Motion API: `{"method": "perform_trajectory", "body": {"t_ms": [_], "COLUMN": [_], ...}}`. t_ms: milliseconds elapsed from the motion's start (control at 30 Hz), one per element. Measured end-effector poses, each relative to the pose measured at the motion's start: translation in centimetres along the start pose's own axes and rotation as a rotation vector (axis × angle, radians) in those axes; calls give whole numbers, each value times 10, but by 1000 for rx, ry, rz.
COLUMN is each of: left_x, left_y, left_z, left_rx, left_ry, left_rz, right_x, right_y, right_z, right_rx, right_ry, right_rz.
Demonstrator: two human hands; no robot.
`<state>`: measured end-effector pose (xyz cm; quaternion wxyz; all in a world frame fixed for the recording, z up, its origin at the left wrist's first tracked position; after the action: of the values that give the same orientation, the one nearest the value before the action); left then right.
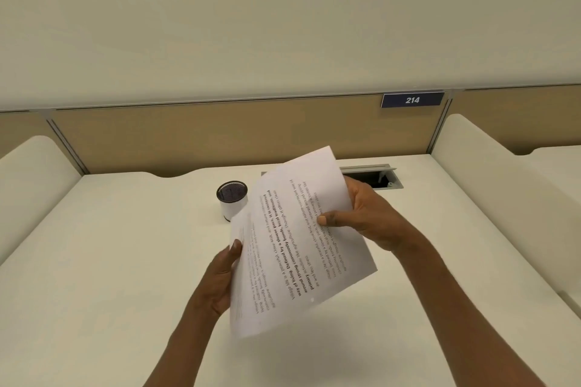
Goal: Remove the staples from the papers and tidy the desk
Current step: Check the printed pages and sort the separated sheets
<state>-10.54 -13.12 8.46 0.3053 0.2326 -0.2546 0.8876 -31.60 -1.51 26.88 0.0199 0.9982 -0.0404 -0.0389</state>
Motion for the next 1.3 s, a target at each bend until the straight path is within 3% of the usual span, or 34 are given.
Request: {"method": "perform_trajectory", "body": {"t_ms": [167, 333, 500, 733, 967, 1300], "left_x": [-14, 0, 15, 18, -13, -25], "left_y": [-5, -9, -19, -32, -20, -14], "left_z": [34, 44, 41, 34, -14, -8], "left_rx": [222, 409, 576, 641, 467, 436], "left_ry": [280, 576, 725, 655, 795, 840], "left_rz": [228, 380, 711, 749, 687, 707], "right_x": [-40, -56, -38, -32, -22, -31], "right_y": [-1, 2, -2, -9, -22, -14], "right_z": [39, 96, 114, 128, 198, 194], "right_rx": [135, 229, 151, 94, 257, 262], "right_ry": [-124, -297, -138, -14, 25, 35], "right_rz": [132, 493, 728, 718, 654, 632]}}
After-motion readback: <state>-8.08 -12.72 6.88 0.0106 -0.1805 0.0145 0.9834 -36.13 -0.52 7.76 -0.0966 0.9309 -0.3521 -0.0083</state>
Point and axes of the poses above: each hand's wrist, its own y-axis towards the middle knuckle, its own x-axis out of the palm, z = x × y, the point moved 6 cm from there along y, towards the middle knuckle, and after that the axes turned 2 degrees about y, right-handed, at the moved point
